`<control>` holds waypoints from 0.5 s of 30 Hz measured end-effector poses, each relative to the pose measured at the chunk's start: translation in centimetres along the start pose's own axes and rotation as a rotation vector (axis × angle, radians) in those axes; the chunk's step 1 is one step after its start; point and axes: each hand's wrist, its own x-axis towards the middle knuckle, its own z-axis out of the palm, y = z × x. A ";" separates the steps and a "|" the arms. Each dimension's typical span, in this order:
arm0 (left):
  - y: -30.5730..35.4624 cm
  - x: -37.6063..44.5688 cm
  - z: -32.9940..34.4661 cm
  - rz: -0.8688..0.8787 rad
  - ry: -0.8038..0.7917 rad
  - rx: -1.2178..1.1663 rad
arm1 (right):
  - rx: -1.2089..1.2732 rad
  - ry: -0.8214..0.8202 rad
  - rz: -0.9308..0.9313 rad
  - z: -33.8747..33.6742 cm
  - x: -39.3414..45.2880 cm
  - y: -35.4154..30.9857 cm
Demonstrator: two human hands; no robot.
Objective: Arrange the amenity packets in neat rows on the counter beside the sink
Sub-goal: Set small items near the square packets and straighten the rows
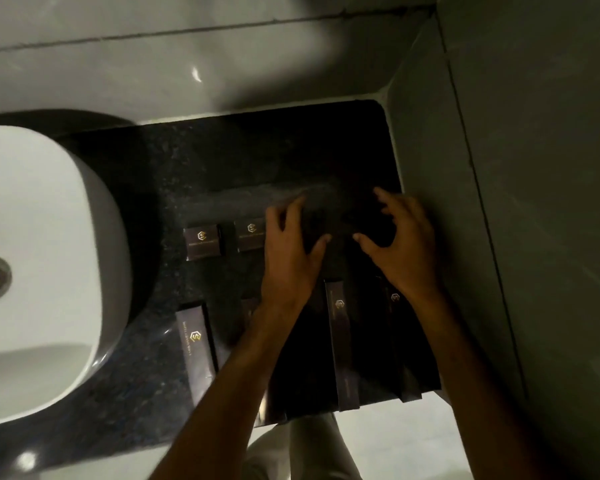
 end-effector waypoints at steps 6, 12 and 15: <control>-4.4 -5.1 -9.2 0.056 0.299 0.165 | -0.085 0.096 -0.375 1.0 -5.3 -7.7; -8.8 -1.0 -14.3 -0.062 -0.158 0.677 | -0.596 -0.391 -0.507 8.3 0.9 -11.6; -9.4 0.6 -14.1 -0.092 -0.240 0.640 | -0.607 -0.423 -0.512 9.9 2.9 -10.5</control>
